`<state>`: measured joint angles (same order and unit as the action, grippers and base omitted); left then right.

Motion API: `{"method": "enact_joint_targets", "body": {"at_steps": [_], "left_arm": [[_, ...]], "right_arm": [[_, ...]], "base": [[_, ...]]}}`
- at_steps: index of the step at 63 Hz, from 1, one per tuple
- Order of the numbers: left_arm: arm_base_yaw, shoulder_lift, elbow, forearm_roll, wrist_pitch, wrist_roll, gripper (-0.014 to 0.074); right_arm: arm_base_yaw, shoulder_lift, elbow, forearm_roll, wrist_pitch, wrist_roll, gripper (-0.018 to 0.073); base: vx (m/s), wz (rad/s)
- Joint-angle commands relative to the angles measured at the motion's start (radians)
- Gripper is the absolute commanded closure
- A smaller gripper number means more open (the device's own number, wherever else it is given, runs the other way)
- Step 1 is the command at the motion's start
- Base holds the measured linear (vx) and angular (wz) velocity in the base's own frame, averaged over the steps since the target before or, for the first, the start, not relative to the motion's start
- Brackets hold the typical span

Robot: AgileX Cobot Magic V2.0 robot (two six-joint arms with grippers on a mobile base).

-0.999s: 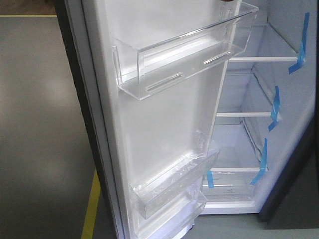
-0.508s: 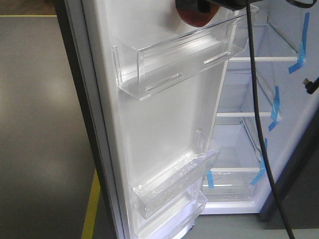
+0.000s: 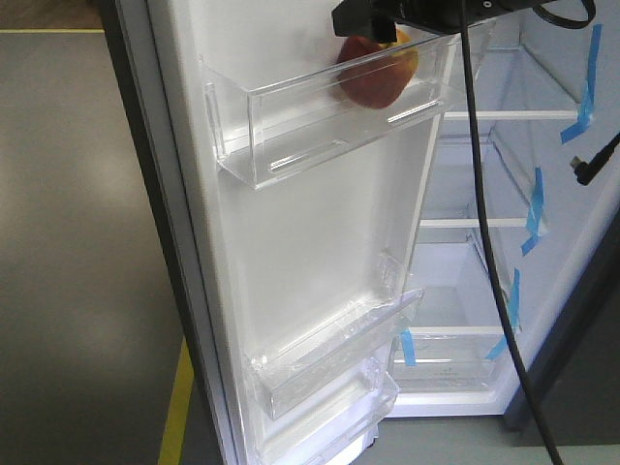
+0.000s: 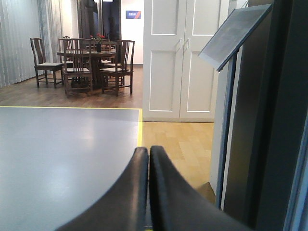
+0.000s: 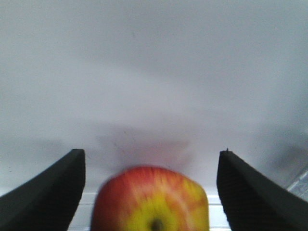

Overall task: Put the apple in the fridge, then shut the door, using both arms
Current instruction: 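Lower the apple into the upper clear door bin and open the right gripper, then withdraw the open right gripper away from the door bin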

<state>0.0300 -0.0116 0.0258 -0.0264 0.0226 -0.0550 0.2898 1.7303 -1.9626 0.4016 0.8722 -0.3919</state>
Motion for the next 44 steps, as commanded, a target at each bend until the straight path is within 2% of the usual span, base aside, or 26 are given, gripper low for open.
{"method": "enact_joint_targets", "body": {"at_steps": [1, 17, 23, 44], "left_arm": [[-0.007, -0.015, 0.021, -0.002, -0.073, -0.005, 0.0603], [-0.007, -0.015, 0.021, -0.002, -0.073, -0.005, 0.0603], [-0.007, -0.015, 0.021, -0.002, -0.073, -0.005, 0.0603], [-0.007, -0.015, 0.021, -0.002, -0.073, -0.005, 0.0603]], "right_arm": [[0.001, -0.055, -0.029, 0.024, -0.053, 0.001, -0.0036], [0.001, -0.145, -0.029, 0.021, 0.004, -0.006, -0.0026], [0.001, -0.195, 0.007, 0.048, -0.007, -0.017, -0.0019], [0.001, -0.506, 0.501, 0.199, -0.183, -0.158, -0.0017]], "base": [[0.0, 0.0], [0.0, 0.0], [0.0, 0.0], [0.0, 0.0]]}}
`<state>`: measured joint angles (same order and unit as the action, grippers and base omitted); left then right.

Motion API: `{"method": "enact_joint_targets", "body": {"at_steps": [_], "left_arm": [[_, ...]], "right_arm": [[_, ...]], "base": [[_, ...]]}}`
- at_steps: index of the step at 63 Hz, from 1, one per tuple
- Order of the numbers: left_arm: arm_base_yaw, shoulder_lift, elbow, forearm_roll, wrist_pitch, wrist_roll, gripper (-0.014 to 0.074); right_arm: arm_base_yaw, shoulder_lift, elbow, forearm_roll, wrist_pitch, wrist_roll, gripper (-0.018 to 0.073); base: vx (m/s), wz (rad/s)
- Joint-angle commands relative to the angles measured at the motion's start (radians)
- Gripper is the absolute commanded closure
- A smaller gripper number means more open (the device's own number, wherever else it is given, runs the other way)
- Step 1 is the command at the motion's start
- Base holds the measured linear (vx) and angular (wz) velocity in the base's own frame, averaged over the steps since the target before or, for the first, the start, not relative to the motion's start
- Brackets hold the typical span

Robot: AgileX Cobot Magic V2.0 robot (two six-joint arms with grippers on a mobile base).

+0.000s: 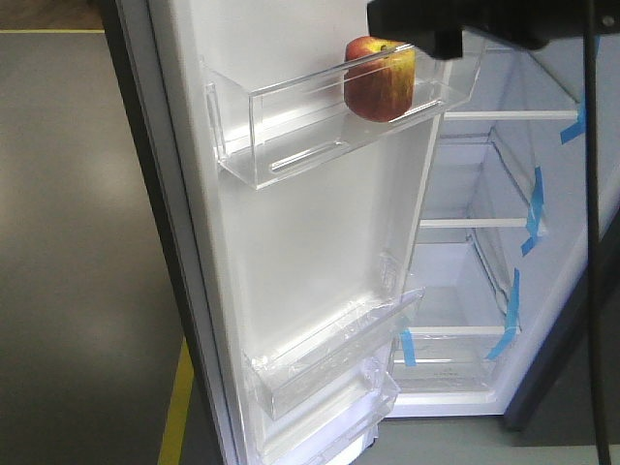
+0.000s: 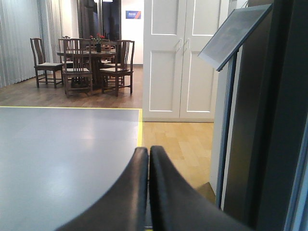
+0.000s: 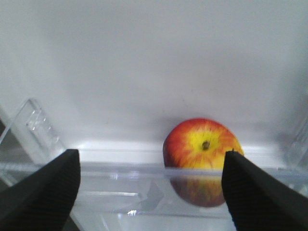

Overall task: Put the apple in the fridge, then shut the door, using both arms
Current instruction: 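Withdraw the open right gripper away from the door bin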

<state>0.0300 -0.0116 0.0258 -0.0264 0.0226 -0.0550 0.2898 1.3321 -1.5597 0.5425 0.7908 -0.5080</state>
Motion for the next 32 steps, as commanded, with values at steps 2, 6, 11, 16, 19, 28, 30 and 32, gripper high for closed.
{"method": "enact_joint_targets", "body": {"at_steps": [2, 6, 11, 16, 19, 28, 30, 32], "left_arm": [[-0.007, -0.015, 0.021, -0.002, -0.073, -0.005, 0.0603], [-0.007, -0.015, 0.021, -0.002, -0.073, -0.005, 0.0603], [-0.007, -0.015, 0.021, -0.002, -0.073, -0.005, 0.0603], [-0.007, -0.015, 0.021, -0.002, -0.073, -0.005, 0.0603], [-0.007, -0.015, 0.021, -0.002, -0.073, -0.005, 0.0603], [-0.007, -0.015, 0.021, -0.002, -0.073, -0.005, 0.0603], [-0.007, -0.015, 0.021, -0.002, -0.073, -0.005, 0.0603], [-0.007, -0.015, 0.021, -0.002, -0.073, -0.005, 0.0603]], "right_arm": [[0.001, -0.135, 0.137, 0.06, -0.108, -0.043, -0.0017], [0.001, -0.194, 0.212, 0.063, -0.114, -0.046, -0.0017], [0.001, -0.265, 0.321, 0.072, -0.116, -0.056, -0.0017], [0.001, -0.334, 0.417, 0.082, -0.116, -0.071, -0.0017], [0.001, -0.373, 0.466, 0.084, -0.117, -0.071, -0.0017], [0.001, -0.503, 0.623, 0.097, -0.117, -0.071, -0.0017], [0.001, -0.529, 0.65, 0.097, -0.117, -0.07, -0.0017], [0.001, -0.562, 0.683, 0.1, -0.114, -0.07, -0.0017]], "base": [[0.0, 0.0], [0.0, 0.0], [0.0, 0.0], [0.0, 0.0], [0.0, 0.0], [0.0, 0.0], [0.0, 0.0], [0.0, 0.0]]}}
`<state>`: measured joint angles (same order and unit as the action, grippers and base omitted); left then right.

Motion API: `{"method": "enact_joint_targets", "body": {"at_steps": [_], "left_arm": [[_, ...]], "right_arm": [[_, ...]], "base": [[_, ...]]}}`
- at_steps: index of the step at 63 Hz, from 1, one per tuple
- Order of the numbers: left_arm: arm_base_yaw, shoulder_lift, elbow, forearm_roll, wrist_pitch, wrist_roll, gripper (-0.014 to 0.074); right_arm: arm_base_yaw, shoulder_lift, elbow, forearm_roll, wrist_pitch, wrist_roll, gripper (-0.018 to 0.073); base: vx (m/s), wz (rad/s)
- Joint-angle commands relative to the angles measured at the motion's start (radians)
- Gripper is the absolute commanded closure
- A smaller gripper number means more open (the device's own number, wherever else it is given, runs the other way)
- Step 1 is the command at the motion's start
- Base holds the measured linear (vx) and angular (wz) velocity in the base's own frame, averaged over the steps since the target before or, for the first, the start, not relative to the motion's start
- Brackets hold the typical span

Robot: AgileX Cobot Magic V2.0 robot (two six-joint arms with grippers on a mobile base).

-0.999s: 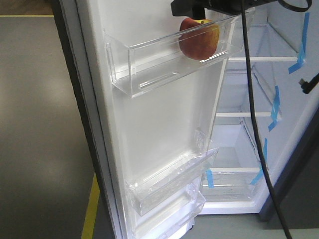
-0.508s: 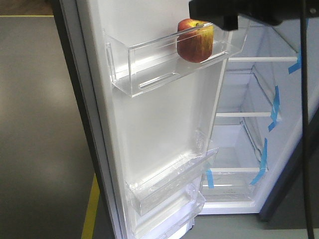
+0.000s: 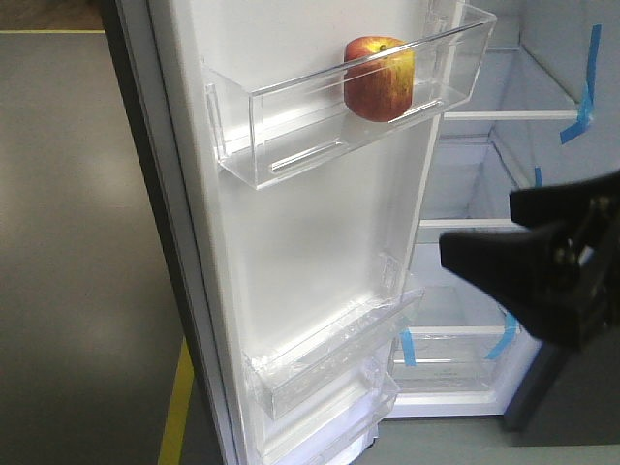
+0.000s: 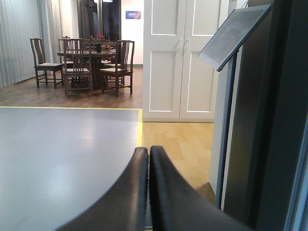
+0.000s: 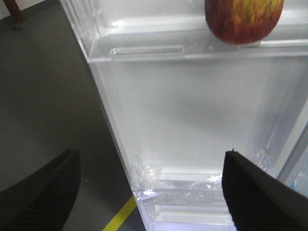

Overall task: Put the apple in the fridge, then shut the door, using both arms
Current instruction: 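Withdraw the open right gripper away from the door bin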

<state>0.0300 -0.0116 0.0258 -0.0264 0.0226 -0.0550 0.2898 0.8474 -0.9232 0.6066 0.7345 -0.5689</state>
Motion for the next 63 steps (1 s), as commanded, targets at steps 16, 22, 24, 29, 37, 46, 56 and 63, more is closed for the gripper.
{"method": "enact_joint_targets", "body": {"at_steps": [16, 22, 24, 29, 37, 46, 56, 63], "left_arm": [[-0.007, -0.015, 0.021, -0.002, -0.073, -0.005, 0.0603], [-0.007, -0.015, 0.021, -0.002, -0.073, -0.005, 0.0603], [-0.007, -0.015, 0.021, -0.002, -0.073, -0.005, 0.0603], [-0.007, -0.015, 0.021, -0.002, -0.073, -0.005, 0.0603], [-0.007, -0.015, 0.021, -0.002, -0.073, -0.005, 0.0603], [-0.007, -0.015, 0.021, -0.002, -0.073, -0.005, 0.0603], [-0.007, -0.015, 0.021, -0.002, -0.073, -0.005, 0.0603], [-0.007, -0.015, 0.021, -0.002, -0.073, -0.005, 0.0603]], "right_arm": [[0.001, -0.314, 0.241, 0.041, 0.011, -0.009, -0.0017], [0.001, -0.393, 0.292, 0.055, 0.035, -0.01, -0.0017], [0.001, -0.423, 0.309, 0.062, 0.04, -0.01, -0.0017], [0.001, -0.487, 0.343, 0.085, 0.052, -0.009, -0.0017], [0.001, -0.566, 0.377, 0.117, 0.079, -0.009, -0.0017], [0.001, -0.618, 0.386, 0.116, 0.12, -0.009, -0.0017], [0.001, -0.63, 0.386, 0.116, 0.158, -0.009, -0.0017], [0.001, -0.63, 0.386, 0.116, 0.186, -0.009, -0.0017]], "base": [[0.0, 0.0], [0.0, 0.0], [0.0, 0.0], [0.0, 0.0], [0.0, 0.0], [0.0, 0.0], [0.0, 0.0], [0.0, 0.0]]}}
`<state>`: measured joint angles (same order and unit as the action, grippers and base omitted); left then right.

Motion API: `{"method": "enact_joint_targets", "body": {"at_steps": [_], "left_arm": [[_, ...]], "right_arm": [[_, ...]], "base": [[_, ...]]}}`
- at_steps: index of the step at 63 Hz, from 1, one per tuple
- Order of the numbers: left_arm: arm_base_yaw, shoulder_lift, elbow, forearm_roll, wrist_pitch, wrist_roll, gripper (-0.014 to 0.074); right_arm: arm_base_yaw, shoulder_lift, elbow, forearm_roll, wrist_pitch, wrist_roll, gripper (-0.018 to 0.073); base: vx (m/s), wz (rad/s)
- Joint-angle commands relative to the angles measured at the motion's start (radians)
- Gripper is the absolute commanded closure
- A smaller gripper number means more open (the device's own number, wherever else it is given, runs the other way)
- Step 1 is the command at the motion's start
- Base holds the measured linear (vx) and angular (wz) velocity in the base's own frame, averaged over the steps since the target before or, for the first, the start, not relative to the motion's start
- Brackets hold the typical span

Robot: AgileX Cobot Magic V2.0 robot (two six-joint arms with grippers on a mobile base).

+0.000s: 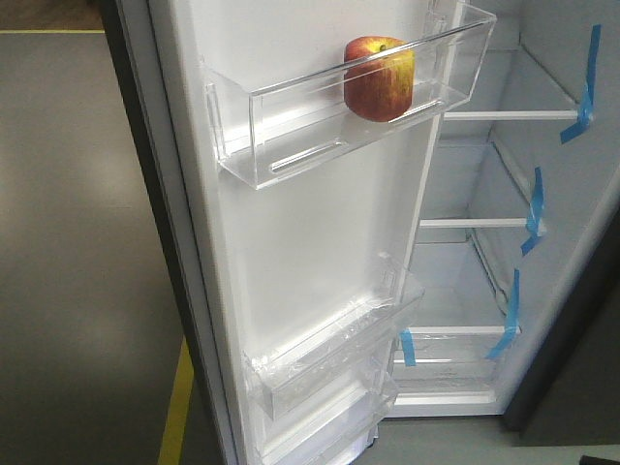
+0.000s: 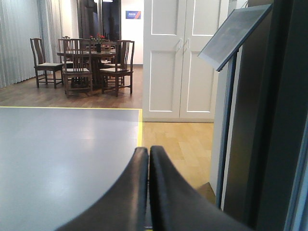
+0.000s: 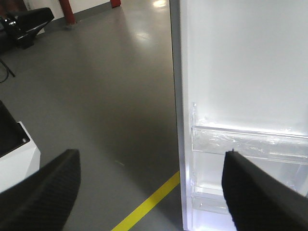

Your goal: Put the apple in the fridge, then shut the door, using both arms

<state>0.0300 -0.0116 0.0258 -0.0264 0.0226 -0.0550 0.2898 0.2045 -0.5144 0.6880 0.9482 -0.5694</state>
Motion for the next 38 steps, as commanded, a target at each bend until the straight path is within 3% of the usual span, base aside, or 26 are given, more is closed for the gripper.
{"method": "enact_joint_targets", "body": {"at_steps": [1, 28, 38], "left_arm": [[-0.007, -0.015, 0.021, -0.002, -0.073, -0.005, 0.0603], [-0.007, -0.014, 0.015, -0.002, -0.113, -0.007, 0.0603], [-0.007, 0.03, -0.098, -0.002, -0.14, -0.015, 0.0603]], "right_arm": [[0.001, 0.012, -0.023, 0.034, -0.025, -0.009, -0.0017], [0.001, 0.012, -0.023, 0.034, -0.022, -0.009, -0.0017], [0.001, 0.012, -0.023, 0.034, -0.022, -0.009, -0.0017]], "base": [[0.0, 0.0], [0.0, 0.0], [0.0, 0.0]]}}
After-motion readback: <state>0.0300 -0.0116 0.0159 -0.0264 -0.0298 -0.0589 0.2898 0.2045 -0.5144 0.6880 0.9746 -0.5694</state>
